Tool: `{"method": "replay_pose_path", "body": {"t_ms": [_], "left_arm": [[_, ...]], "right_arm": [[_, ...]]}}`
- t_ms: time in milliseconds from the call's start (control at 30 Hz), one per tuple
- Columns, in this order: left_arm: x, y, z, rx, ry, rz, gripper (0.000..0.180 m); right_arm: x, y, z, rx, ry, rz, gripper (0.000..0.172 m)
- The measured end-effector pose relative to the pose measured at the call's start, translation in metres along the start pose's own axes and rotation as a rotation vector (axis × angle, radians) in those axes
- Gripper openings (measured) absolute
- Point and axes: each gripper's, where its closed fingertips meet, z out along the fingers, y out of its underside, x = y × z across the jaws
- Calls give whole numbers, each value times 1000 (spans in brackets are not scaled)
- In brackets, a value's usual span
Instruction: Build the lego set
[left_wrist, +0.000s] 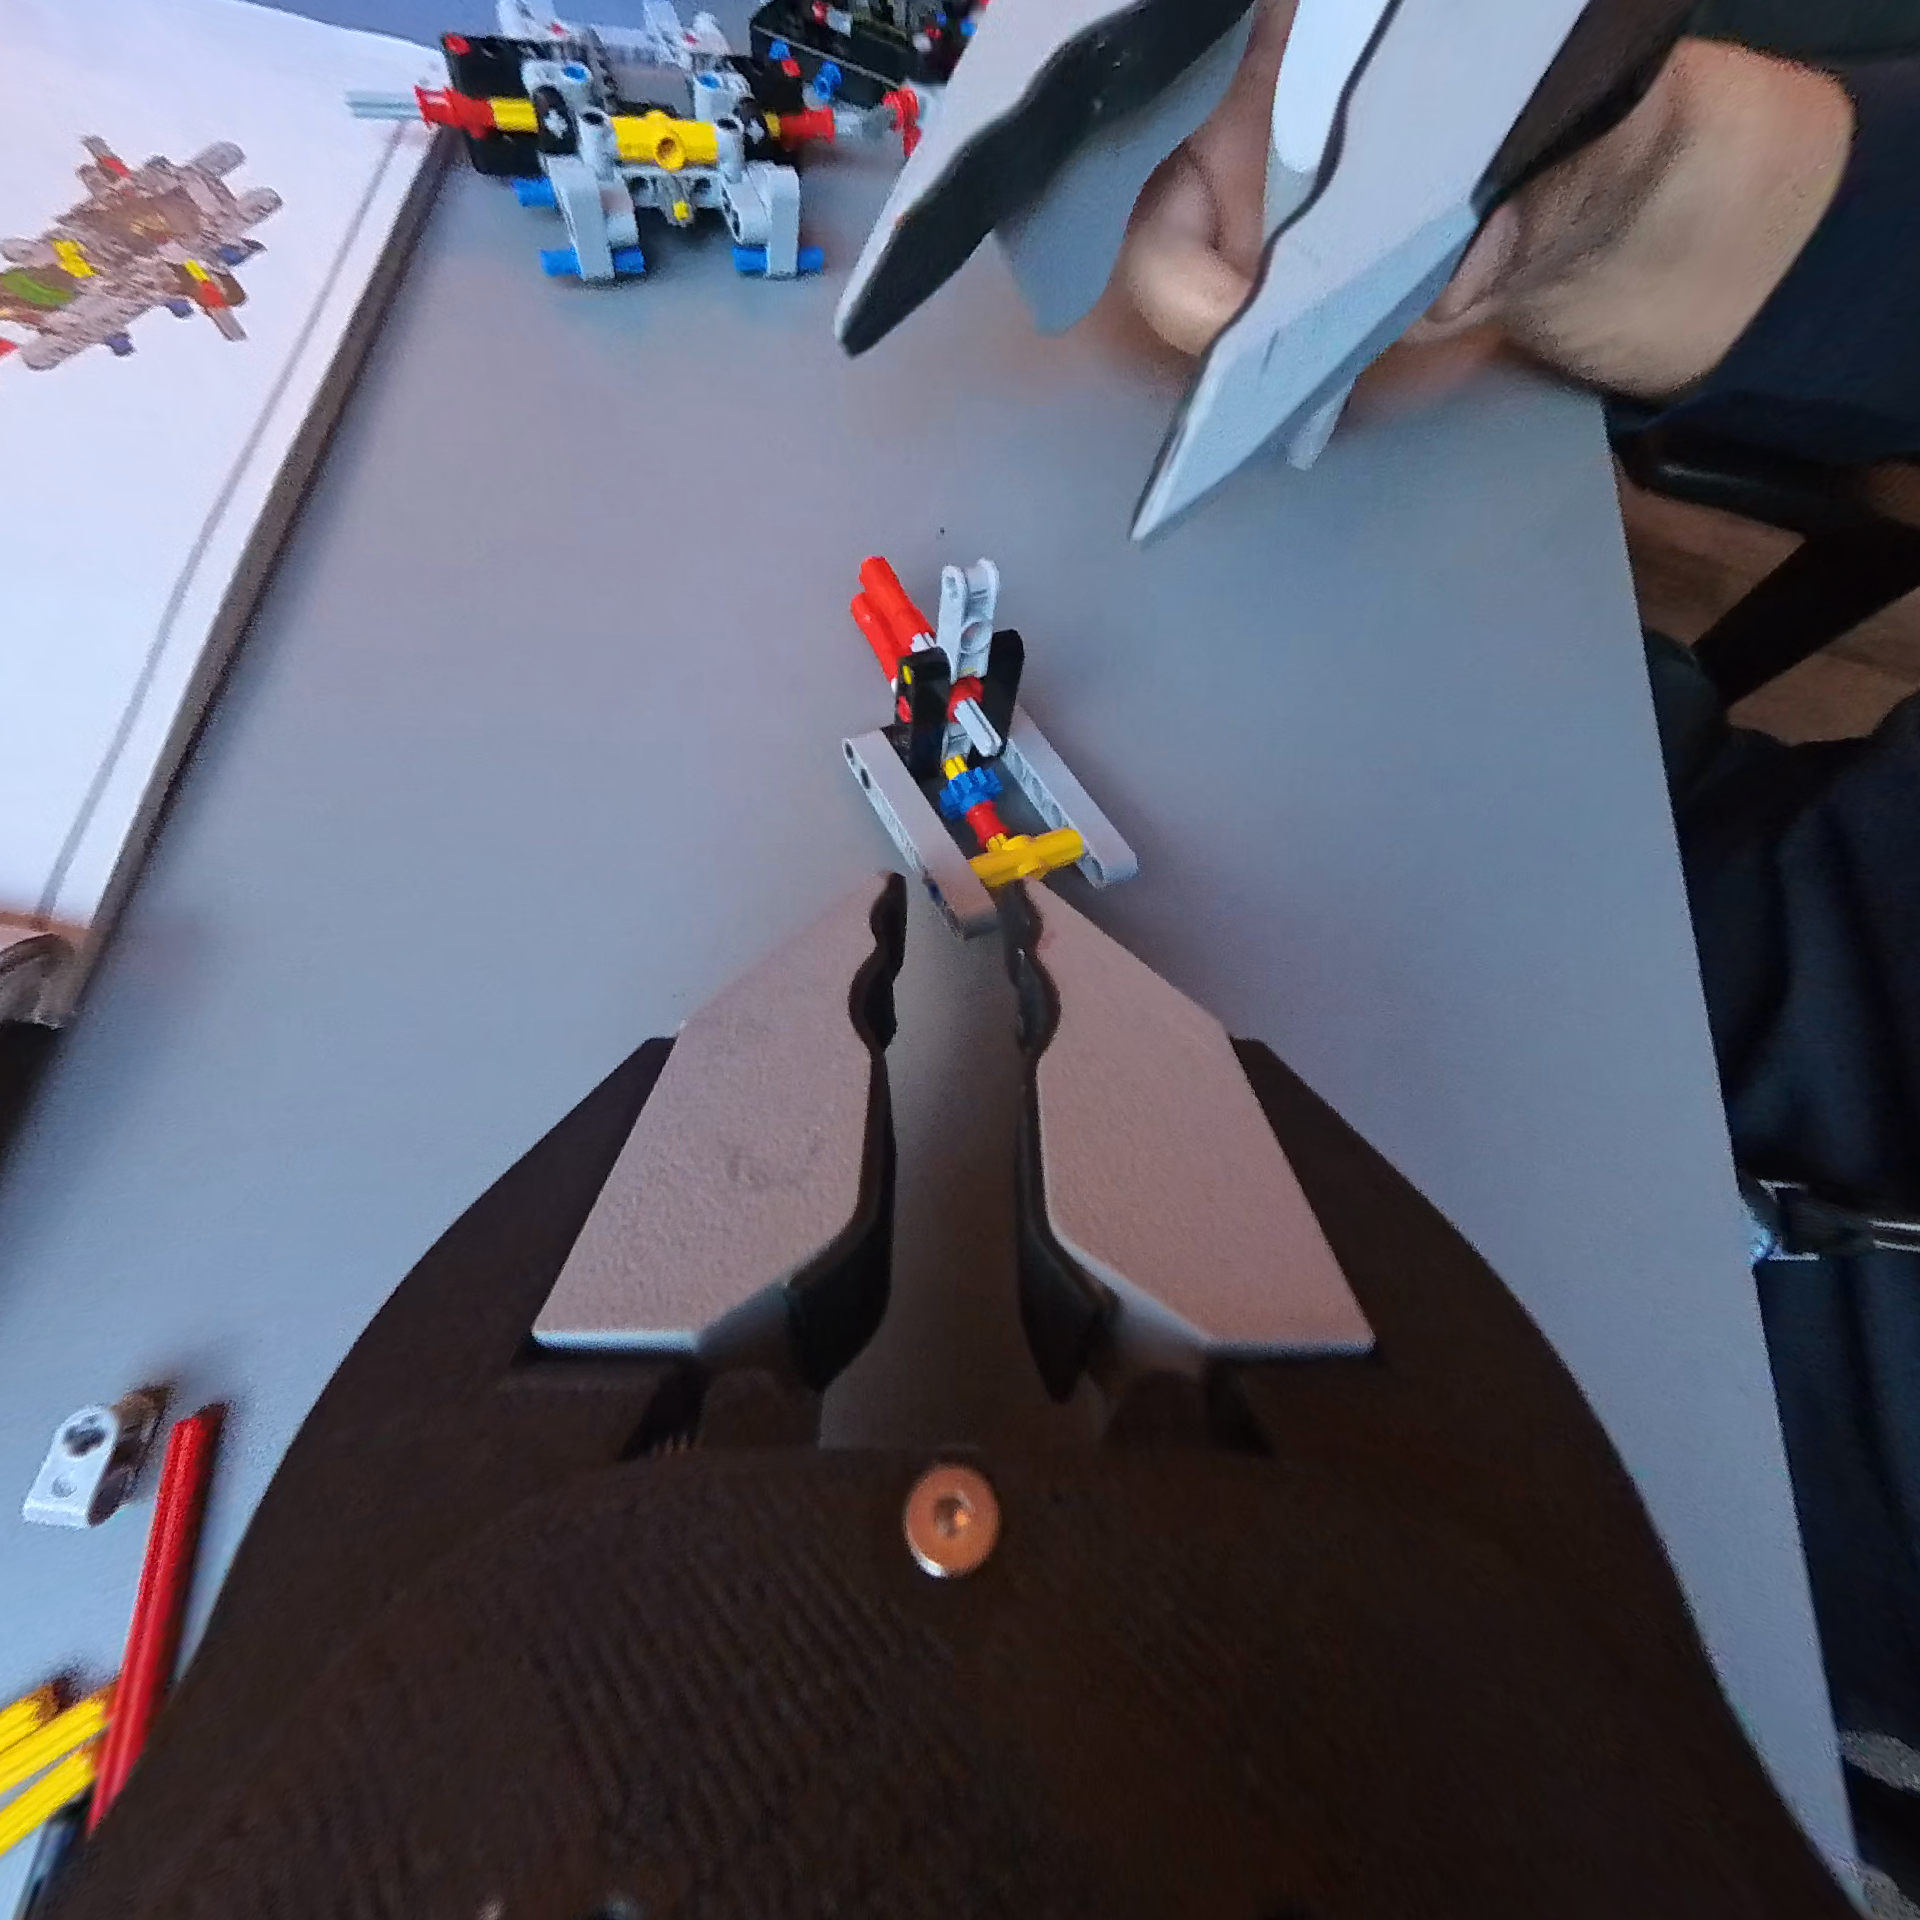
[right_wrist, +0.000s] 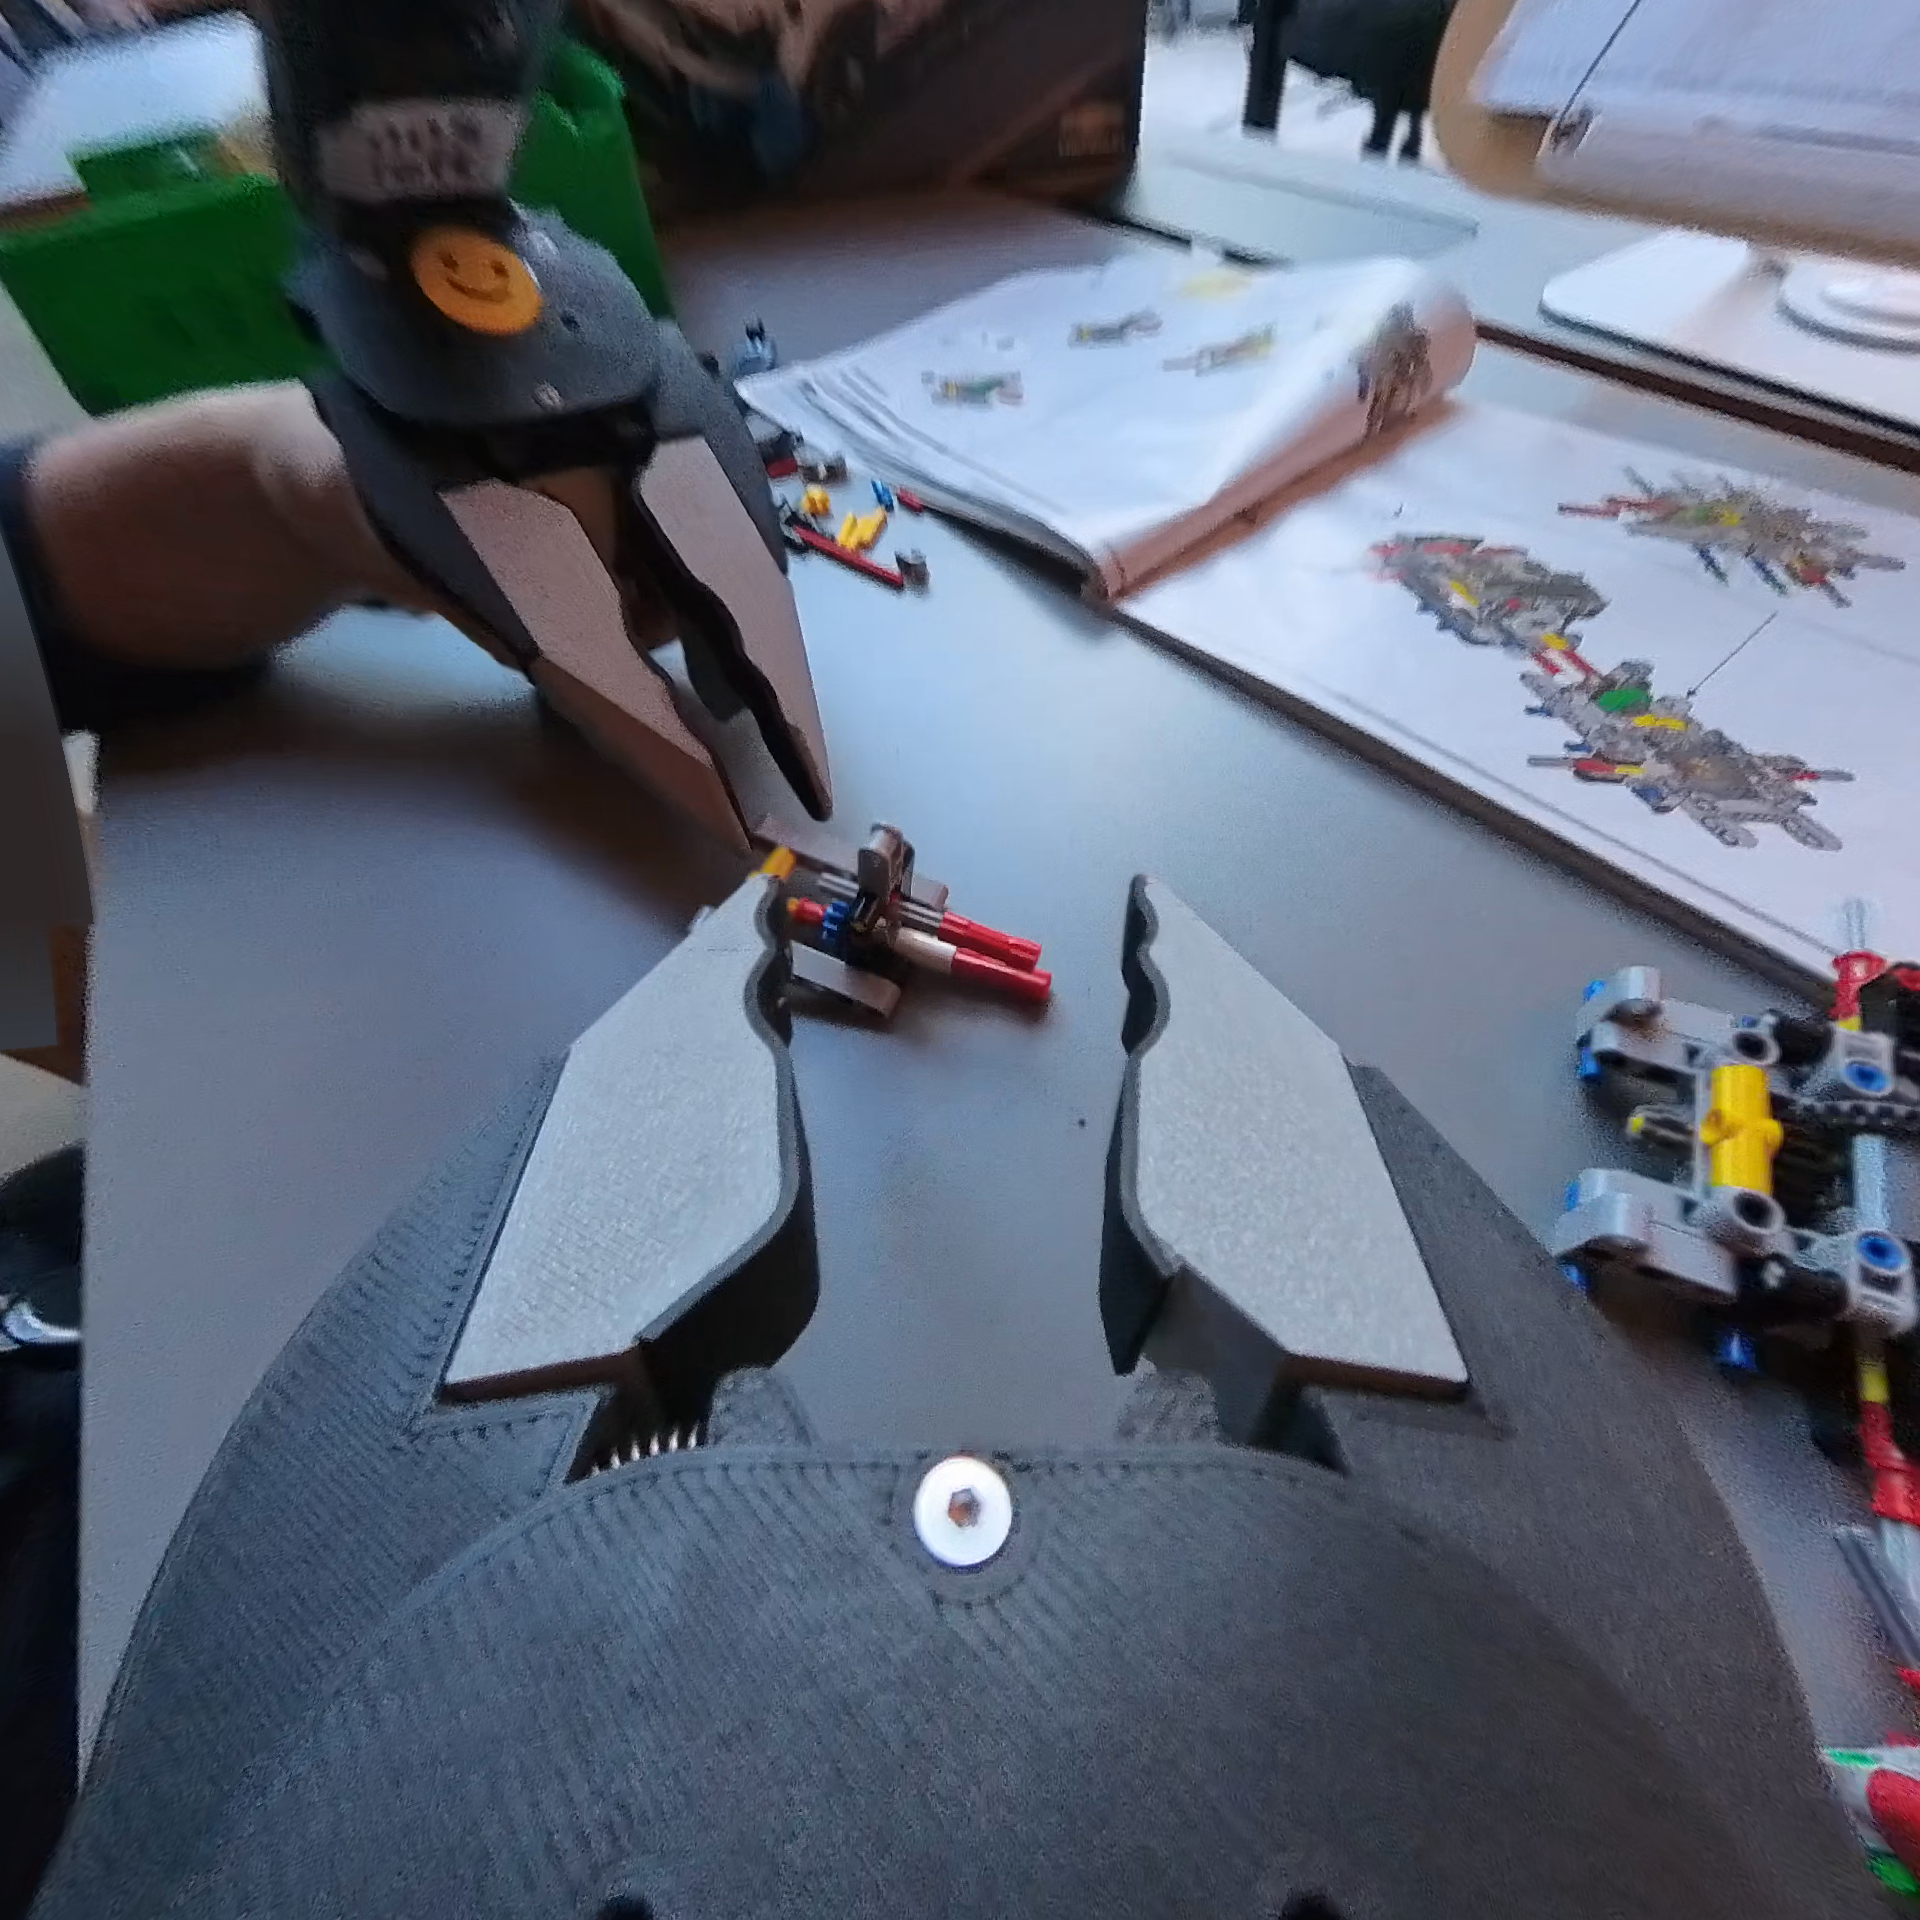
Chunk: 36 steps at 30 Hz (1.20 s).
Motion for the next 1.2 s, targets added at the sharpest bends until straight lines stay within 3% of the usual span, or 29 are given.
{"method": "replay_pose_path", "body": {"t_ms": [233, 567, 600, 667, 767, 900, 967, 1067, 1200], "left_arm": [[1, 11, 10, -94, -61, 77, 9], [3, 11, 11, -95, -61, 82, 8], [3, 11, 11, -95, -62, 83, 8], [3, 11, 11, -95, -63, 83, 8], [3, 11, 11, -95, -62, 82, 8], [3, 11, 11, -94, -57, 78, 8], [3, 11, 11, -94, -53, 73, 8], [3, 11, 11, -95, -63, 80, 7], [4, 11, 12, -97, -70, 91, 7]], "right_arm": [[-4, 26, 22, -209, 67, -36, 68], [-16, 24, 28, -212, 11, -49, 24], [-16, 23, 28, -204, 15, -47, 26], [-9, 20, 25, -182, 71, -38, 48], [-3, 19, 18, -162, 120, -19, 58], [-1, 36, 19, -262, 152, 17, 68], [-5, 39, 22, -281, 134, 11, 61], [-12, 38, 24, -278, 88, 10, 36], [-14, 35, 26, -265, 92, -7, 34]]}}
